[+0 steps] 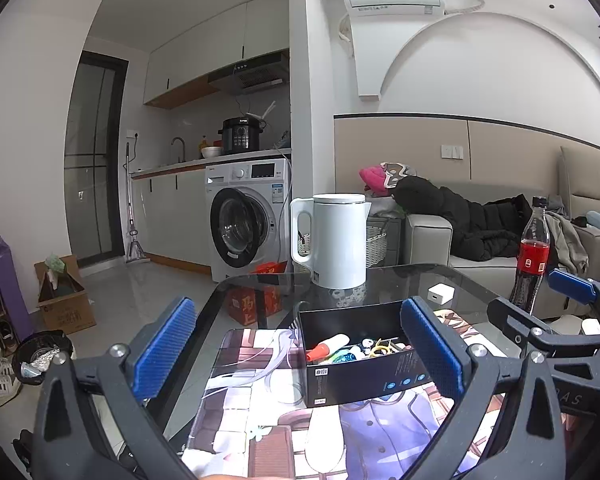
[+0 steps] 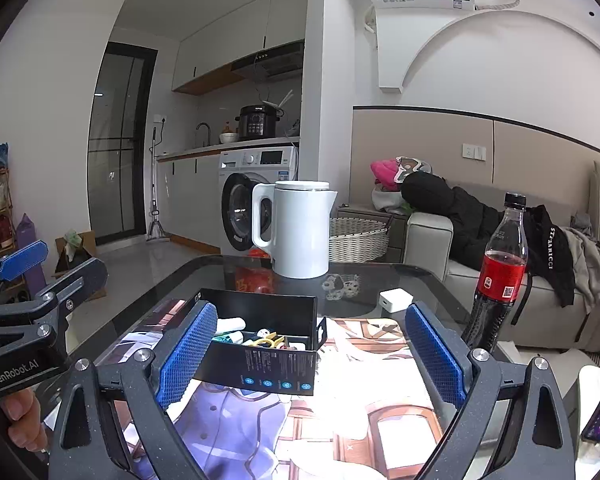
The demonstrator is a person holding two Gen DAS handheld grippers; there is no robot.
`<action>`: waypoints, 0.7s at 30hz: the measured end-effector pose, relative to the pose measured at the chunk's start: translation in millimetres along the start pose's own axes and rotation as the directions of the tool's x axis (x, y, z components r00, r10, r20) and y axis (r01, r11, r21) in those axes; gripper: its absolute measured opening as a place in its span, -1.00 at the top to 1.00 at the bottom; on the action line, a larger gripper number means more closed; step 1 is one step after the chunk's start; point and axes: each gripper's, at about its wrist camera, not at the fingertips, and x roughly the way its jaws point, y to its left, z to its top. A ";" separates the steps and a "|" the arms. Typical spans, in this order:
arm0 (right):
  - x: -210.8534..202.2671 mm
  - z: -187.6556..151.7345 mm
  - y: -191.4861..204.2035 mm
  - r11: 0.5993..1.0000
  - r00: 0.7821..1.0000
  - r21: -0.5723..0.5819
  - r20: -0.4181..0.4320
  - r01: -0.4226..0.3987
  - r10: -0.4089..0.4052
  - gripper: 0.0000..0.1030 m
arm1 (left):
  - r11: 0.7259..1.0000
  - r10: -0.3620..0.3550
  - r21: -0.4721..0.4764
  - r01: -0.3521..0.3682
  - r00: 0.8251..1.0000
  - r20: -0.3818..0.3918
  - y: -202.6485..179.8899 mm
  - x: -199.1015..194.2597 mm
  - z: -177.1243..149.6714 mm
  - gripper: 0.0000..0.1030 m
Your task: Organize rigid objects
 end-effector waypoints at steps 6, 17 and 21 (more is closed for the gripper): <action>-0.4 -0.2 0.1 1.000 1.000 0.001 -0.002 0.000 0.000 -0.88 | 1.000 -0.002 0.000 0.002 1.000 -0.010 0.3 1.5 -0.7 -1.00; 0.5 -1.2 0.4 1.000 1.000 0.007 -0.009 -0.001 0.001 -0.88 | 1.000 -0.004 -0.004 0.004 1.000 -0.014 0.7 2.0 -1.5 -1.00; 1.1 -1.4 0.9 1.000 1.000 0.009 -0.011 -0.004 0.004 -0.88 | 1.000 -0.004 -0.006 0.004 1.000 -0.015 0.8 2.1 -1.7 -1.00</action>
